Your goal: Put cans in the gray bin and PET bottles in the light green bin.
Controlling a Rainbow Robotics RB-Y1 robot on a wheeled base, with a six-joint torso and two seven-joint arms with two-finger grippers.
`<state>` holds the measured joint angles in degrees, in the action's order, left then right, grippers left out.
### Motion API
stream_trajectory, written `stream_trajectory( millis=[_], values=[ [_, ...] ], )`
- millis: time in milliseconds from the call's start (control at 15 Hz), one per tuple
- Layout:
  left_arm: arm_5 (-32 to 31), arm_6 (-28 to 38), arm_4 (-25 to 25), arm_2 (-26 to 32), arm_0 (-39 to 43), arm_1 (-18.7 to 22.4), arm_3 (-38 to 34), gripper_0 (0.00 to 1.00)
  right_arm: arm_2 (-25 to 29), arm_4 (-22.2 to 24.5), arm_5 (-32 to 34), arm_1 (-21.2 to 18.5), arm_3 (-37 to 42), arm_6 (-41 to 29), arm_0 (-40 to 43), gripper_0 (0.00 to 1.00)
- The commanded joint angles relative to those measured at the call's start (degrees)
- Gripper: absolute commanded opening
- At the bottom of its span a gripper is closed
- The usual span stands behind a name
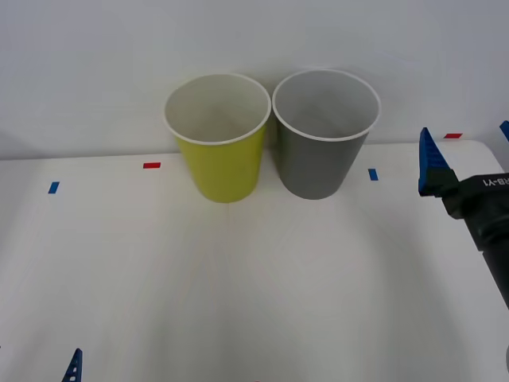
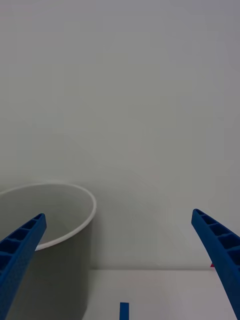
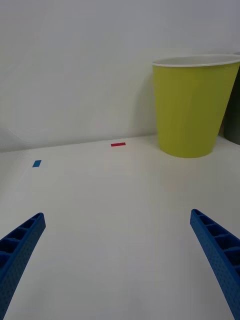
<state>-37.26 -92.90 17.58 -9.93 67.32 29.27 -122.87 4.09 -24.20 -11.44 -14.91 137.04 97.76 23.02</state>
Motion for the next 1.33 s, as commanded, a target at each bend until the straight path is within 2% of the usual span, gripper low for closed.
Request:
stream_trajectory(
  millis=[67,533,667,867,933,1333],
  values=[
    [0.0,0.0,0.0,0.0,0.0,0.0,0.0,1.0,-1.01,0.47,2.91,-0.65,-0.02,0.59,4.05,1.0],
    [0.0,0.0,0.0,0.0,0.0,0.0,0.0,1.0,-1.36,1.97,1.33,1.46,3.32,1.91,6.24,1.0],
    [0.0,0.0,0.0,0.0,0.0,0.0,0.0,1.0,-1.54,8.47,3.0,1.55,4.55,-0.46,8.97,1.0],
    [0.0,0.0,0.0,0.0,0.0,0.0,0.0,1.0,-2.68,12.78,9.42,0.06,3.41,-7.93,14.07,1.0],
    [0.0,0.0,0.0,0.0,0.0,0.0,0.0,1.0,-3.47,13.22,13.81,-0.21,1.3,-9.16,16.17,1.0],
    [0.0,0.0,0.0,0.0,0.0,0.0,0.0,1.0,-6.63,11.72,33.24,0.67,-8.81,-7.49,26.63,1.0]
  ],
)
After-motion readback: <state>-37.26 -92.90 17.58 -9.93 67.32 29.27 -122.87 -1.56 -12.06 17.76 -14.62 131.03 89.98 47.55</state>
